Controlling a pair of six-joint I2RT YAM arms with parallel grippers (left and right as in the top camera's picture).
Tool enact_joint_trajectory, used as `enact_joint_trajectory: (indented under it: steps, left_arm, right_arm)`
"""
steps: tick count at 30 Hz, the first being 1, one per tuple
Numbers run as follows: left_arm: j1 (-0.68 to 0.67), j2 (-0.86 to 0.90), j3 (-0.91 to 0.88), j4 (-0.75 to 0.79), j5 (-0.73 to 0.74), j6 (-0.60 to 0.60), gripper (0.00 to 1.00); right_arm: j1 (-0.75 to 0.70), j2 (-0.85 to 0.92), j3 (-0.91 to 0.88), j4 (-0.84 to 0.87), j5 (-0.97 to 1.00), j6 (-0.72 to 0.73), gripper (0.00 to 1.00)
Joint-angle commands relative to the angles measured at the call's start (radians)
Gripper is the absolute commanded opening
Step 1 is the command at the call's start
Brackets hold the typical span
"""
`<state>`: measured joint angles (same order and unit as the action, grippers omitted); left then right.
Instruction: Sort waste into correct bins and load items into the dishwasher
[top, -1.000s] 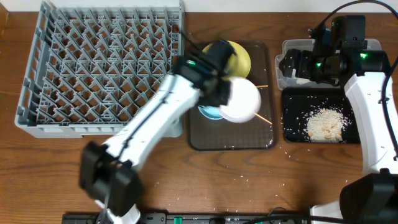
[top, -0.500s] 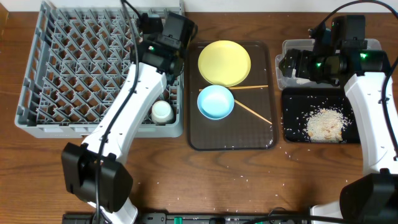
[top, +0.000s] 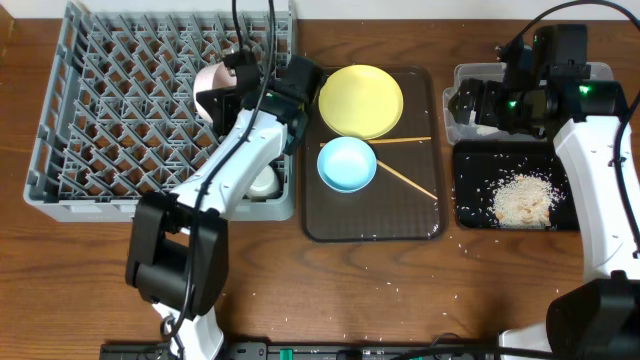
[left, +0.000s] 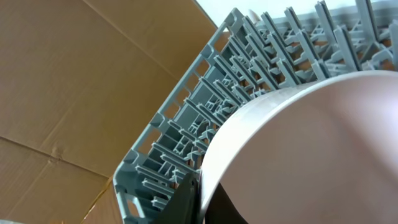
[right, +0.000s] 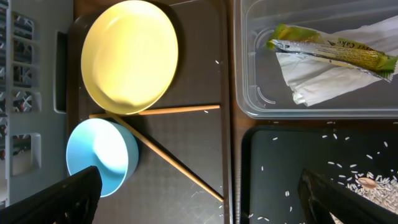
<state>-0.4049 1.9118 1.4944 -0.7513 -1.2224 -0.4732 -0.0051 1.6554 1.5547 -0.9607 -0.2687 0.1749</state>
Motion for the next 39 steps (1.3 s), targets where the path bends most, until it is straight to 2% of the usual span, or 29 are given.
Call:
enact_joint_trajectory:
  steps: [1,7,14,18,23,24,27,28,31,36,39]
  left_arm:
    - [-0.026,0.021,-0.018,0.006,-0.054,-0.030,0.07]
    - [-0.046,0.080,-0.024,0.003,-0.053,-0.029,0.07]
    - [-0.068,0.103,-0.024,-0.079,-0.046,-0.029,0.08]
    - [-0.077,0.103,-0.024,-0.108,-0.046,-0.029,0.14]
    - [-0.099,0.103,-0.024,-0.111,-0.045,-0.019,0.15]
    - [-0.105,0.103,-0.024,-0.111,-0.042,-0.019,0.17]
    - [-0.127,0.103,-0.024,-0.112,-0.042,-0.018,0.39]
    - [-0.136,0.103,-0.024,-0.112,-0.040,-0.019,0.41]
    - [-0.152,0.102,-0.024,-0.111,0.031,-0.018,0.44]
    - [-0.148,0.097,-0.021,-0.111,0.237,-0.014,0.45]
    - [-0.146,0.085,-0.004,-0.110,0.359,0.047,0.49]
  right_arm:
    - [-0.006,-0.021,0.003,-0.001,0.003,-0.008,0.98]
    - [-0.006,-0.021,0.003,-0.002,0.003,-0.008,0.99]
    - [-0.006,-0.021,0.003,-0.005,0.003,-0.008,0.99]
    - [-0.006,-0.021,0.003,-0.005,0.003,-0.008,0.99]
    - [-0.006,-0.021,0.003,-0.005,0.003,-0.008,0.99]
    - [-0.006,-0.021,0.003,-0.005,0.003,-0.008,0.98]
    - [-0.006,-0.021,0.002,-0.005,0.003,-0.008,0.99]
    - [-0.006,-0.021,0.003,-0.005,0.003,-0.008,0.99]
    - [-0.006,-0.021,0.002,-0.005,0.003,-0.008,0.99]
    - [-0.006,-0.021,0.002,-0.008,0.003,-0.008,0.99]
    - [-0.006,-0.021,0.002,-0.008,0.003,-0.008,0.99]
